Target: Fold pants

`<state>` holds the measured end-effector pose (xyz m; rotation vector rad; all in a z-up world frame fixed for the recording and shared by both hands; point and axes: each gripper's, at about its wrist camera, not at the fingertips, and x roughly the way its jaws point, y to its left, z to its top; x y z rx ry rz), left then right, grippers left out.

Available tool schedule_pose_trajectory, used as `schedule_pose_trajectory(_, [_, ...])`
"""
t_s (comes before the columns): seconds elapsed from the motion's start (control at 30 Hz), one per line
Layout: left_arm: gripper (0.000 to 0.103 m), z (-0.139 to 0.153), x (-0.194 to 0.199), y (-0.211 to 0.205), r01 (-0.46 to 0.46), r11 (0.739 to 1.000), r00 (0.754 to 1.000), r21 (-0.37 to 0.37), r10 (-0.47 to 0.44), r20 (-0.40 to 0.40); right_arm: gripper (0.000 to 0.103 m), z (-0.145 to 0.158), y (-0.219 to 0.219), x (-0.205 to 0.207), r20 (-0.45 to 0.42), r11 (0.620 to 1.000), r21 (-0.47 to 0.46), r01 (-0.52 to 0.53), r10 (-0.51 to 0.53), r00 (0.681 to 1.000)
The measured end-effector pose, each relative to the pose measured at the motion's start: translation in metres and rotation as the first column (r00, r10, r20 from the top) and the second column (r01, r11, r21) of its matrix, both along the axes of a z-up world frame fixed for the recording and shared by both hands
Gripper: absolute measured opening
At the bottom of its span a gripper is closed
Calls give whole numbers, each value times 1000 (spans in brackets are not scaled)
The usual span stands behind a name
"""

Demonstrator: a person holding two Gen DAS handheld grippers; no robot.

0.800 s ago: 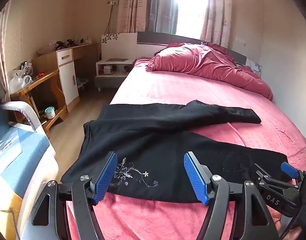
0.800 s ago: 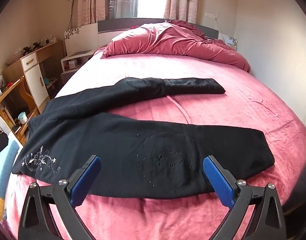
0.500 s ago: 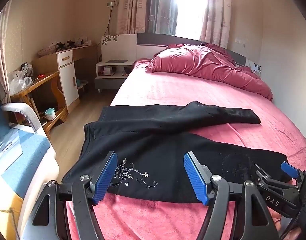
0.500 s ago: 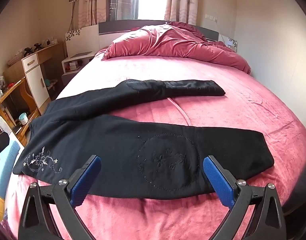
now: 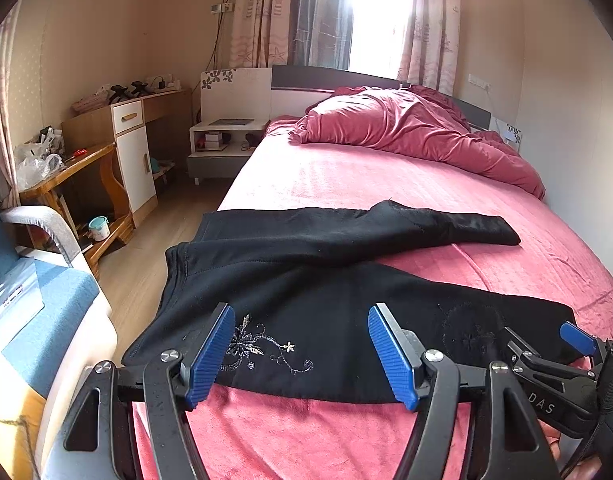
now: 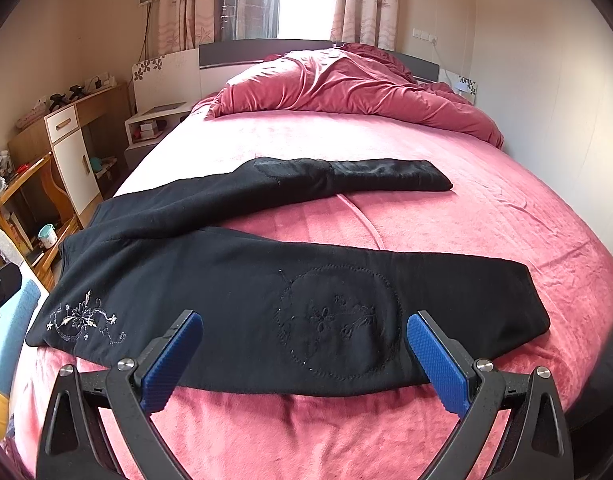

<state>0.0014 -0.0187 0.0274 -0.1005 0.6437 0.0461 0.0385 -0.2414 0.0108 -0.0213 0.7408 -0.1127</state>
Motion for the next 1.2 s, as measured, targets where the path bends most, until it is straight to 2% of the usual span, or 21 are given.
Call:
schedule_pose_trajectory(0.33, [71,-12,4,-3,8,1000,999,3,-8,-32,103,-11,-3,0,-44,999,40,2,0,999])
schedule_pose_trajectory(0.37, [71,-18,7,-1,23,1000,999,-11,-23,-49,103,-14,-6,0,-55,998,59,-3,6,998])
schedule_pose_trajectory(0.43, [79,-30,12,4,51,997,995,-52,-55,-86,103,-25,-17,0,-80,991,137,-15,26,996])
schedule_pose_trajectory(0.47, [82,-41,16,11,67,992,990,-103,-79,-120,103,-31,-24,0,-95,983,183,-16,34,995])
schedule_pose_trajectory(0.53, [85,-57,19,21,78,983,983,-166,-104,-151,103,-46,-43,-4,-100,981,194,-2,22,995])
schedule_pose_trajectory(0.6, [87,-73,21,34,63,978,977,-199,-102,-190,103,-58,-64,-8,-128,967,254,34,-1,992])
schedule_pose_trajectory(0.67, [94,-86,23,46,40,977,970,-207,-87,-226,103,-69,-90,-12,-150,926,364,98,-45,988])
schedule_pose_trajectory(0.73, [95,-98,25,62,13,973,964,-231,-73,-256,103,-81,-122,-16,-179,874,451,178,-107,978])
schedule_pose_trajectory(0.83, [95,-110,25,82,-48,971,958,-234,-22,-287,102,-96,-172,-25,-218,801,510,315,-234,948])
schedule_pose_trajectory(0.9, [94,-119,26,98,-94,961,949,-261,7,-314,98,-106,-199,-30,-243,760,525,384,-298,923])
schedule_pose_trajectory(0.93, [94,-122,26,105,-114,958,945,-262,23,-328,95,-111,-215,-30,-247,720,560,410,-327,912])
schedule_pose_trajectory(0.97, [93,-124,27,112,-139,959,939,-248,47,-341,91,-117,-227,-30,-244,702,570,427,-351,904])
schedule_pose_trajectory(1.03, [83,-129,24,126,-180,956,931,-230,90,-352,82,-126,-254,-31,-264,652,592,473,-398,879])
schedule_pose_trajectory(1.1, [75,-133,23,140,-219,946,921,-241,118,-371,76,-132,-275,-27,-286,621,596,509,-429,857])
schedule_pose_trajectory(1.13, [74,-137,22,147,-237,937,917,-257,127,-379,71,-128,-274,-30,-308,620,576,533,-439,844])
schedule_pose_trajectory(1.2, [63,-143,24,159,-279,919,904,-280,152,-400,70,-126,-282,-23,-305,618,573,538,-449,840])
